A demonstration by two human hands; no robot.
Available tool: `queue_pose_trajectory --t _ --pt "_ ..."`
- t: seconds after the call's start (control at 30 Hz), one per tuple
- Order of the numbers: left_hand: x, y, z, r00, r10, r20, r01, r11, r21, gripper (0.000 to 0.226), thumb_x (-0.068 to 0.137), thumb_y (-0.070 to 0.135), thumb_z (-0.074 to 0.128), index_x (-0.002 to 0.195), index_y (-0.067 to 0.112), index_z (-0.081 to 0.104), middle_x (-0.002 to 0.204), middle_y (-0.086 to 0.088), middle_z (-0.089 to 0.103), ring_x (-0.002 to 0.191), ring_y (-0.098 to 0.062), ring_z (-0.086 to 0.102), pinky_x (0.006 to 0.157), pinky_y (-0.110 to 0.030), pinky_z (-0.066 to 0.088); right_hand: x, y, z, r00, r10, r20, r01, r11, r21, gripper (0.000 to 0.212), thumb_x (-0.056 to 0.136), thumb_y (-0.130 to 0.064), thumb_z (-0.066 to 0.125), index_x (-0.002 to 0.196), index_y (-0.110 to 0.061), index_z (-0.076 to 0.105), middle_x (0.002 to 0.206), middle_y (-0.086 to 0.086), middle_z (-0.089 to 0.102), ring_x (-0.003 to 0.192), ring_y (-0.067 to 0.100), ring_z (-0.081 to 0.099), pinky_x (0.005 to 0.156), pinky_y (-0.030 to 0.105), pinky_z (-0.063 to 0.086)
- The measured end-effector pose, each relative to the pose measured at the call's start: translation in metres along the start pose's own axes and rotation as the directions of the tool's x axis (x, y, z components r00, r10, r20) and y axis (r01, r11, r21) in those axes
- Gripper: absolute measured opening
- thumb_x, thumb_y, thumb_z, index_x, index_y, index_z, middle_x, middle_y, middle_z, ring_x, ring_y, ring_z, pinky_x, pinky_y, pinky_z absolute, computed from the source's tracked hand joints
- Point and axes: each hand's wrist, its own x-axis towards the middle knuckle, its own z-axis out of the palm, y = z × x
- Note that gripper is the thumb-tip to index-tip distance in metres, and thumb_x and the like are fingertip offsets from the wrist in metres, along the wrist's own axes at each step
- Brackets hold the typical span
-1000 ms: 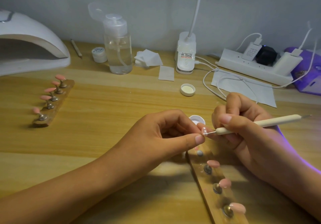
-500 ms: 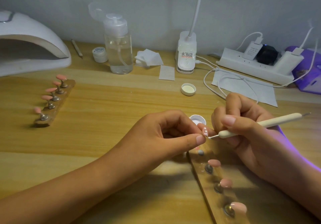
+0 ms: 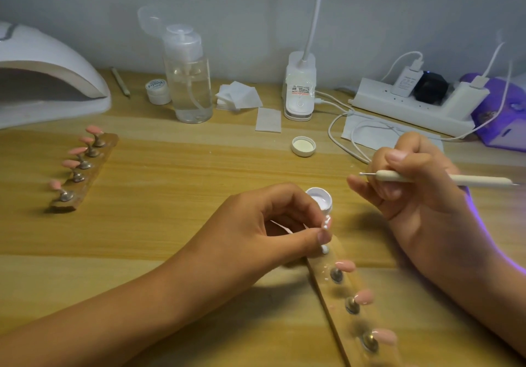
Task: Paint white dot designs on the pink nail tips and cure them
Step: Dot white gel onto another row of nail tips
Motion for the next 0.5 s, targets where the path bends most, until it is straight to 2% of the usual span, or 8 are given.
queue_pose_trajectory --t 0.1,0.13,0.2,0.27,0.33,0.43,0.5 --pt "-0.0006 0.002 0.0025 0.999 0.039 -0.005 -0.038 0.99 0.136 0.009 0.079 0.02 0.077 0.082 0.022 0.069 0.068 0.009 0.066 0.055 0.001 0.054 0.053 -0.008 0.041 0.0005 0.0012 -0.0009 1.0 0.003 0.013 -0.003 0.999 -0.045 0.024 0.083 -0.014 0.052 0.061 -0.024 0.05 0.051 -0.004 0.042 0.051 0.007 0.044 0.07 0.025 0.054" --pt "-0.0005 0.0024 0.0034 0.997 0.08 -0.009 -0.076 0.973 0.218 0.009 0.079 0.021 0.078 0.081 0.024 0.069 0.068 0.013 0.061 0.054 0.002 0.049 0.054 -0.006 0.036 0.0006 0.0017 -0.001 1.0 -0.001 0.021 0.002 0.998 -0.069 0.024 0.084 -0.015 0.053 0.061 -0.024 0.051 0.052 -0.005 0.043 0.052 0.007 0.044 0.071 0.025 0.053" --pt "0.0005 0.0028 0.0048 0.991 0.133 -0.006 -0.122 0.928 0.352 0.009 0.078 0.026 0.078 0.081 0.027 0.069 0.07 0.009 0.053 0.056 0.0 0.044 0.055 -0.008 0.032 0.0003 0.0026 -0.0014 0.999 -0.027 0.035 0.031 0.991 -0.133 0.025 0.087 -0.021 0.054 0.063 -0.027 0.054 0.054 -0.006 0.044 0.053 0.007 0.043 0.078 0.031 0.051" --pt "0.0016 0.0021 0.0056 0.991 0.136 -0.017 -0.12 0.921 0.371 0.009 0.077 0.026 0.078 0.081 0.027 0.07 0.064 0.008 0.047 0.056 -0.002 0.041 0.053 -0.011 0.03 -0.0005 0.0033 -0.0018 0.997 -0.061 0.039 0.067 0.98 -0.185 0.022 0.089 -0.031 0.057 0.067 -0.028 0.057 0.06 -0.007 0.048 0.056 0.007 0.045 0.084 0.04 0.045" --pt "0.0023 0.0008 0.0062 0.992 0.123 -0.032 -0.103 0.927 0.361 0.008 0.077 0.025 0.078 0.079 0.027 0.071 0.059 0.012 0.044 0.054 -0.001 0.04 0.051 -0.01 0.028 -0.0009 0.0045 -0.0021 0.995 -0.088 0.042 0.095 0.976 -0.198 0.02 0.089 -0.042 0.06 0.074 -0.027 0.06 0.067 -0.01 0.052 0.06 0.005 0.048 0.086 0.044 0.043" --pt "0.0024 -0.0002 0.0066 0.99 0.131 -0.043 -0.105 0.918 0.381 0.008 0.077 0.025 0.079 0.078 0.028 0.071 0.057 0.014 0.045 0.052 0.0 0.04 0.051 -0.01 0.029 0.0 0.0064 -0.0034 0.991 -0.124 0.042 0.13 0.962 -0.24 0.021 0.083 -0.052 0.061 0.08 -0.031 0.065 0.078 -0.013 0.06 0.069 0.002 0.054 0.089 0.039 0.045" --pt "0.0015 -0.0001 0.0052 0.988 0.148 -0.038 -0.119 0.904 0.411 0.007 0.077 0.025 0.079 0.078 0.027 0.072 0.06 0.01 0.048 0.054 -0.001 0.043 0.052 -0.011 0.03 0.0009 0.007 -0.006 0.99 -0.133 0.047 0.141 0.945 -0.294 0.019 0.08 -0.05 0.067 0.085 -0.032 0.068 0.086 -0.014 0.064 0.079 0.003 0.058 0.089 0.037 0.048"
